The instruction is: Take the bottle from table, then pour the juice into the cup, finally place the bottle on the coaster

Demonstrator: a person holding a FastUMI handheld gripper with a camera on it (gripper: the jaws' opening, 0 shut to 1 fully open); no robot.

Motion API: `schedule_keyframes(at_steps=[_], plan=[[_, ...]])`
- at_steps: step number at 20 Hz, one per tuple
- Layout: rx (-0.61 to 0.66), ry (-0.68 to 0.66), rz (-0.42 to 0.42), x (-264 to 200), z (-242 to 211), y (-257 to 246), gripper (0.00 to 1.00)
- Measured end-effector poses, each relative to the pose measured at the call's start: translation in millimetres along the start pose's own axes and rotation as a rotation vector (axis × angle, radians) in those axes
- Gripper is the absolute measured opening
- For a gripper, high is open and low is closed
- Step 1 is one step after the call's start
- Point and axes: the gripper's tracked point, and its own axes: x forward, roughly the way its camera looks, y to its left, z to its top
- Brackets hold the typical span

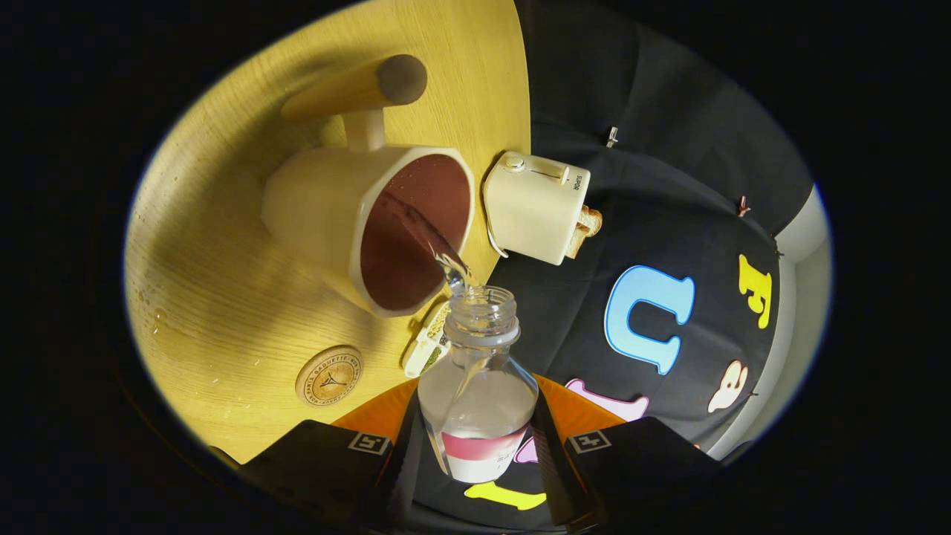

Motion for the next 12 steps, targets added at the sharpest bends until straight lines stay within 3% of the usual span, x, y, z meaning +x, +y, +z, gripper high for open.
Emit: schedule_keyframes(at_steps=[12], plan=[[-0.071, -0.026, -0.043, -0.4, -6.1, -21.4, 0.72]])
